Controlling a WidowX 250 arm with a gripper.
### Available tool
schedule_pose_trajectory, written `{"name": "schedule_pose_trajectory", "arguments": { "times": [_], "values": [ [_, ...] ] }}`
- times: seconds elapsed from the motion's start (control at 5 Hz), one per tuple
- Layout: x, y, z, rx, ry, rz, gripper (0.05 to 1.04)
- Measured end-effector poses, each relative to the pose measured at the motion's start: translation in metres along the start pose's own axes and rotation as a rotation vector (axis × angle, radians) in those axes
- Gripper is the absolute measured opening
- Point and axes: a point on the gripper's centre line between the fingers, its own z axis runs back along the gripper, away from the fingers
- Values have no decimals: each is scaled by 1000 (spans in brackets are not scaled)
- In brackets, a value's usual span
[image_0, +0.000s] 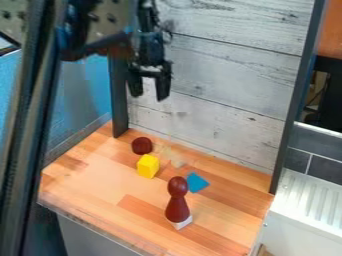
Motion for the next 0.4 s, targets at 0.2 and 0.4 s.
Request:
{"name": "schedule_pose_trajectory", "arguments": {
  "times": [0.2, 0.4],
  "values": [
    [-5, 9, 20, -49, -81, -23, 1001],
    [-10, 25, 35, -51, -131, 8, 1001]
  ]
}}
